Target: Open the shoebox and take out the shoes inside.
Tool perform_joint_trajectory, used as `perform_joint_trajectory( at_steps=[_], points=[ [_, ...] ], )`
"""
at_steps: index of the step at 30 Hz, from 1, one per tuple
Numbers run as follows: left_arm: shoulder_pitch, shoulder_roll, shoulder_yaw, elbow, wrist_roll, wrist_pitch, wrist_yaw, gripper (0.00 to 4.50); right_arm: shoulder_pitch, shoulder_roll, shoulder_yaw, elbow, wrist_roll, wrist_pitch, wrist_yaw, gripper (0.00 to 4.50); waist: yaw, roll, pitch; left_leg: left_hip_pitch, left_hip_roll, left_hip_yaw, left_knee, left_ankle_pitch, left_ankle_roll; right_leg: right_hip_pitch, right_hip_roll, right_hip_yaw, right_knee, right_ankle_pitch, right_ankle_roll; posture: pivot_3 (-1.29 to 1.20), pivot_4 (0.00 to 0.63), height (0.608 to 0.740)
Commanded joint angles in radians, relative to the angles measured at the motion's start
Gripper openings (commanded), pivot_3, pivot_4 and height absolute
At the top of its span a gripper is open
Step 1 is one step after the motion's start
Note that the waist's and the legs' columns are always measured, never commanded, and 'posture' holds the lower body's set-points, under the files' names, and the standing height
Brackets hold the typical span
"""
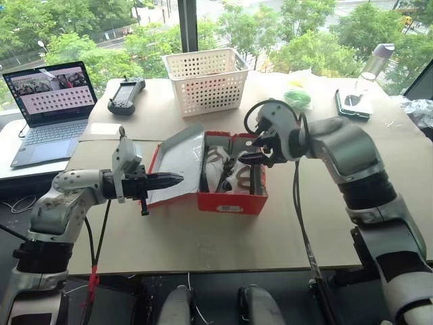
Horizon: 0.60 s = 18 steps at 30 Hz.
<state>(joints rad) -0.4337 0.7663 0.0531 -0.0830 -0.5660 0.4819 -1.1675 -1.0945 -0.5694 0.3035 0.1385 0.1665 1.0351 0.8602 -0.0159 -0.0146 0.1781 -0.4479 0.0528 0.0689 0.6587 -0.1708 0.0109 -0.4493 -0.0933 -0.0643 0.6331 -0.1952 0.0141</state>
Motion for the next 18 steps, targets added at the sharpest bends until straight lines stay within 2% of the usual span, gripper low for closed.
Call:
perform_joint_trajectory(
  at_steps=[1,6,11,18],
  points=[
    [0.007,-0.009,0.009,-0.044,0.000,-0.013,0.011,0.00,-0.044,0.031,0.000,0.060,-0.023,-0.016,-0.026,4.12,0.001,0.000,0.000,0.000,0.000,0.000,0.000,0.000,0.000,0.000,0.000,0.000,0.000,0.000,0.000,0.00,0.150,0.733],
    [0.025,-0.017,0.013,-0.071,0.000,-0.002,0.026,0.00,-0.044,0.091,-0.022,0.171,0.000,0.016,-0.030,4.12,0.002,0.000,0.000,0.000,0.000,0.000,0.000,0.000,0.000,0.000,0.000,0.000,0.000,0.000,0.000,0.00,0.150,0.733],
    [0.039,-0.019,0.024,-0.094,-0.008,0.008,0.039,0.00,-0.024,0.095,-0.005,0.291,-0.037,-0.039,-0.046,4.12,0.004,0.000,0.000,-0.003,0.000,0.000,0.000,0.000,0.000,-0.001,0.000,0.000,0.000,0.002,-0.002,0.00,0.150,0.733],
    [0.058,-0.029,0.034,-0.112,-0.014,0.015,0.063,0.00,0.000,0.106,-0.004,0.329,-0.050,-0.062,-0.035,4.12,0.003,-0.001,-0.001,-0.002,0.000,0.000,0.001,0.000,0.000,-0.001,0.000,0.000,0.000,0.001,0.000,0.00,0.150,0.733]
  ],
)
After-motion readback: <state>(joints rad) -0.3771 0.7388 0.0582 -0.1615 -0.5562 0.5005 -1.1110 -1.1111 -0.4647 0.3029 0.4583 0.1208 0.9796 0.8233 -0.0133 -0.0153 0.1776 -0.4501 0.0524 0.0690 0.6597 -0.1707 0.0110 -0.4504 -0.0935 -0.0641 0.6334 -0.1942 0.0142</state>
